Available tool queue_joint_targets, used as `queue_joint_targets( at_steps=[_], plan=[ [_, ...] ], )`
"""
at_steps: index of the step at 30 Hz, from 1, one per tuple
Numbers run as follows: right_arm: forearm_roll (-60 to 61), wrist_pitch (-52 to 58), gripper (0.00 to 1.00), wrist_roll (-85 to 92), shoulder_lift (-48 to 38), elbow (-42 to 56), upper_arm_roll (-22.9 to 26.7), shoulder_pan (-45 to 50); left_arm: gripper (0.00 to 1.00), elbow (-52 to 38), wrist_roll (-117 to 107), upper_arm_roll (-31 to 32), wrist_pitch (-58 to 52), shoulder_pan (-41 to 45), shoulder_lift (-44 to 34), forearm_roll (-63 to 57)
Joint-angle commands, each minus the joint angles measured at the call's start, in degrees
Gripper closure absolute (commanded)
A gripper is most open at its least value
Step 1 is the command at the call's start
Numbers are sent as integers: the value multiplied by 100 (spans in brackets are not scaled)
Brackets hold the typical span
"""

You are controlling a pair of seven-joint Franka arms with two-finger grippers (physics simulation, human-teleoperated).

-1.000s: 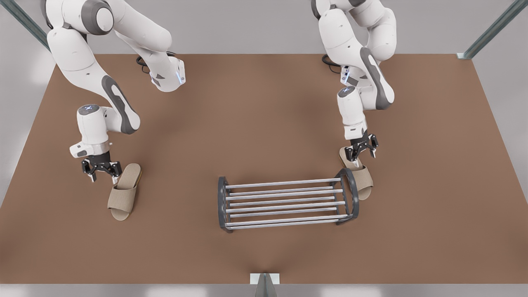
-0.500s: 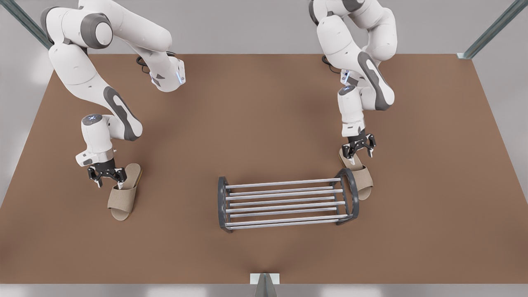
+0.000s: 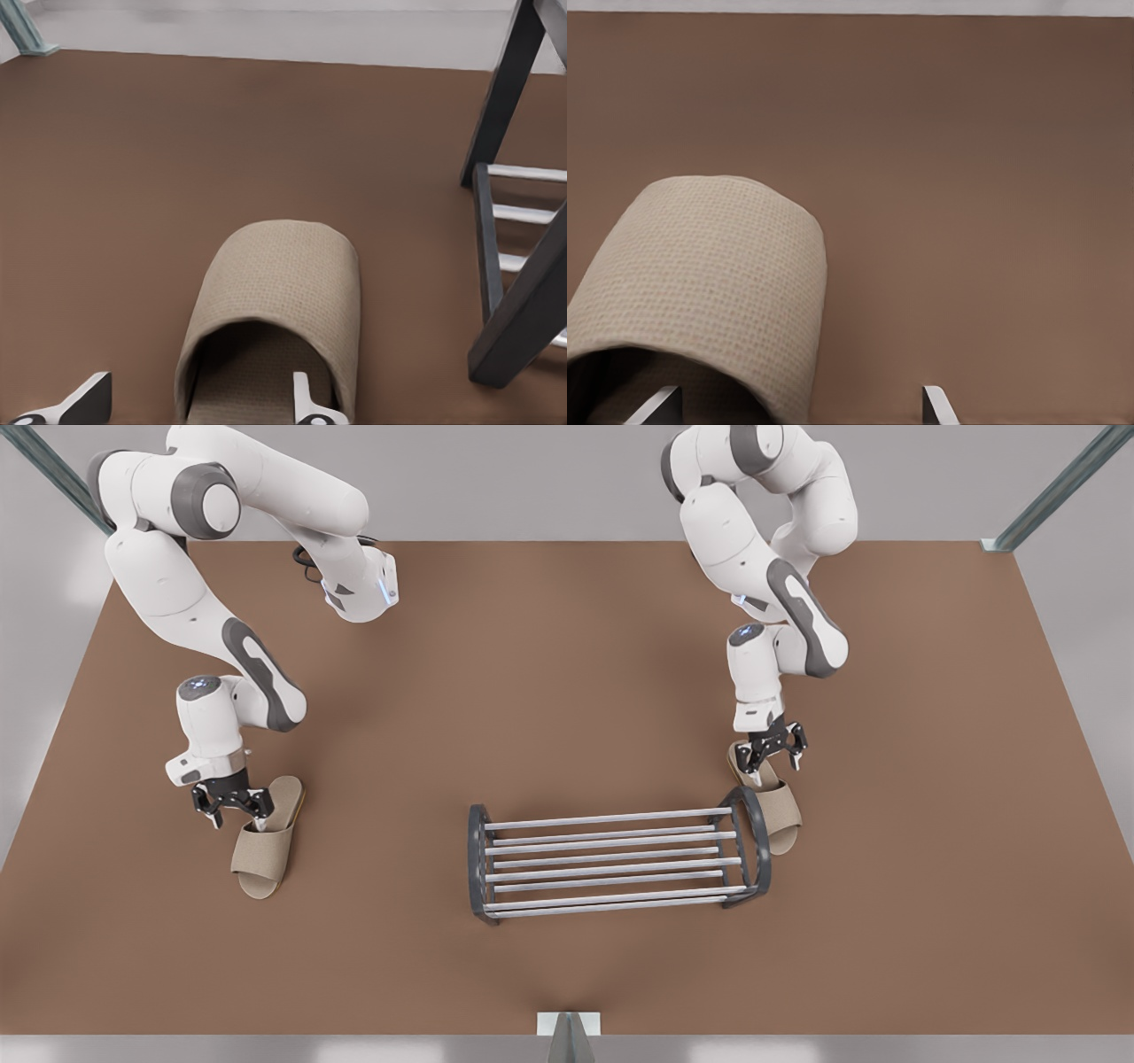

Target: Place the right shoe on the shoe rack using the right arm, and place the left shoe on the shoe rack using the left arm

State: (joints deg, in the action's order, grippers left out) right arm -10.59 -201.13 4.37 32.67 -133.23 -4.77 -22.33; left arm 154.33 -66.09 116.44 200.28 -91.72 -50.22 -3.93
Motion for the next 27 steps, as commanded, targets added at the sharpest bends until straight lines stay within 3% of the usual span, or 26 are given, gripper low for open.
queue_joint_targets(
  at_steps=[1,27],
  plan=[
    [-13,4,0,20,2,-1,3,-8,1,-8,-27,37,2,-31,-102,-11],
    [734,4,0,2,160,271,-15,413,1,-439,-18,353,2,-892,-251,-292]
  ],
)
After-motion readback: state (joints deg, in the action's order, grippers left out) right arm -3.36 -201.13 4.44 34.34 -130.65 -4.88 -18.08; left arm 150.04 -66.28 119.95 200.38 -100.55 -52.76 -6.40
